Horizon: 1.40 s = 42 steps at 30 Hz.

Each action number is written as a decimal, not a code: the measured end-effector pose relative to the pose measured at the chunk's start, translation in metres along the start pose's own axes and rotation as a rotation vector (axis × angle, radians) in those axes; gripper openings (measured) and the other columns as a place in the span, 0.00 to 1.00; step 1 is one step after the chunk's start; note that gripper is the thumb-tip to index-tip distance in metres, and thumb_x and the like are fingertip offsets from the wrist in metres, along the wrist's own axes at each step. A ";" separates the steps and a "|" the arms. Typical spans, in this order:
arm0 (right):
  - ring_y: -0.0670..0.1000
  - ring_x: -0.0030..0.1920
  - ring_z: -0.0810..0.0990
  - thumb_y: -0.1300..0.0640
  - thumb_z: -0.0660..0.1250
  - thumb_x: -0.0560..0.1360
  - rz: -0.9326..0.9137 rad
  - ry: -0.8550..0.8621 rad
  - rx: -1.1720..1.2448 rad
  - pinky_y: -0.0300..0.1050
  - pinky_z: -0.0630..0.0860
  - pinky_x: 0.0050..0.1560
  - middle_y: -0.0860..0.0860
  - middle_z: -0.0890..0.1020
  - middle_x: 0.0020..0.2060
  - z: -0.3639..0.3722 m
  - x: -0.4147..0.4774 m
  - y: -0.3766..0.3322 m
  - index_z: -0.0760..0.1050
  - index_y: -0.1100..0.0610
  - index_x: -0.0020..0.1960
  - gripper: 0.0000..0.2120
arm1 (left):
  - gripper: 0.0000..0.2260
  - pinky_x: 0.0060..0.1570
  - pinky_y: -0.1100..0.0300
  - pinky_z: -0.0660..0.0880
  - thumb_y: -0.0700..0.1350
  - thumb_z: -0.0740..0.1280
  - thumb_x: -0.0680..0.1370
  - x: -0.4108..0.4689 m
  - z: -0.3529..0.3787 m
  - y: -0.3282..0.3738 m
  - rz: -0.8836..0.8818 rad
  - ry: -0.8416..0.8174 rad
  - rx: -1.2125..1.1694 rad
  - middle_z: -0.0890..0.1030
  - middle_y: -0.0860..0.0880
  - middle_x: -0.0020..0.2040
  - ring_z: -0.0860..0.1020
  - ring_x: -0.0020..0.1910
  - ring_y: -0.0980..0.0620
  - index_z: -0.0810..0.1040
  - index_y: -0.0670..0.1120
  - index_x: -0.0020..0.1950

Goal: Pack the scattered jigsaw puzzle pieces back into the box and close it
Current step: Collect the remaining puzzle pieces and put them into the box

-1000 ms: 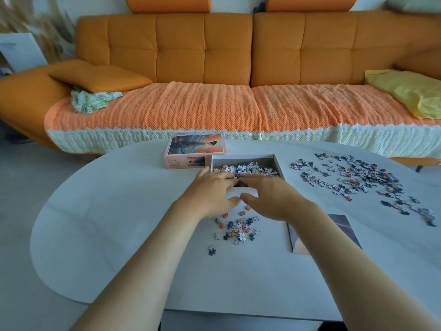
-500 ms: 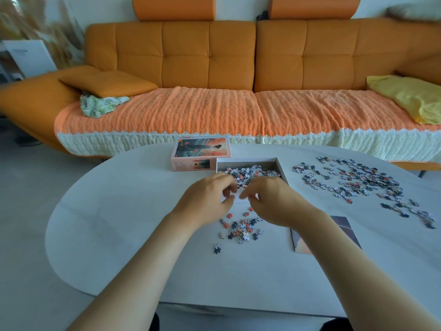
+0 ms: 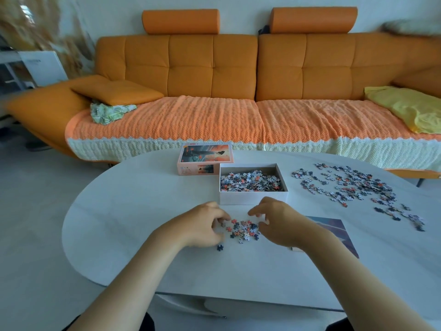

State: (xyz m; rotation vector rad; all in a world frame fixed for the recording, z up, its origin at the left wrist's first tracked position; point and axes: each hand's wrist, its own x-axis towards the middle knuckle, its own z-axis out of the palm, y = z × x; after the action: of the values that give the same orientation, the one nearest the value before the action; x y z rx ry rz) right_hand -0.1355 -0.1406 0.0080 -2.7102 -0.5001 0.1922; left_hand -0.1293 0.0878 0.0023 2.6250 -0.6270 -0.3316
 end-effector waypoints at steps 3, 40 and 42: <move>0.47 0.51 0.75 0.57 0.66 0.72 0.055 -0.072 -0.035 0.39 0.74 0.53 0.46 0.73 0.55 -0.006 -0.006 0.004 0.73 0.46 0.65 0.22 | 0.27 0.54 0.63 0.69 0.52 0.72 0.70 -0.007 -0.003 -0.005 -0.023 -0.052 0.104 0.67 0.57 0.53 0.70 0.52 0.58 0.71 0.57 0.69; 0.49 0.49 0.74 0.48 0.76 0.68 0.078 -0.117 0.012 0.41 0.71 0.43 0.49 0.74 0.52 0.002 0.009 -0.018 0.76 0.48 0.63 0.24 | 0.04 0.40 0.53 0.72 0.41 0.62 0.75 0.012 0.012 0.022 -0.007 0.069 0.028 0.77 0.45 0.40 0.75 0.41 0.45 0.74 0.44 0.41; 0.47 0.49 0.74 0.48 0.77 0.67 0.112 -0.140 0.026 0.41 0.73 0.47 0.46 0.75 0.54 -0.002 0.006 -0.013 0.72 0.47 0.67 0.30 | 0.07 0.48 0.50 0.75 0.46 0.63 0.75 0.012 0.010 0.020 -0.045 0.036 0.030 0.76 0.46 0.47 0.76 0.47 0.45 0.75 0.43 0.48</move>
State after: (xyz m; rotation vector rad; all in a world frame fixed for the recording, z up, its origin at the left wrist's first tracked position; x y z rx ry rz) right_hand -0.1333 -0.1279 0.0147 -2.7131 -0.3823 0.4174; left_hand -0.1292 0.0626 0.0005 2.6708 -0.5653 -0.2900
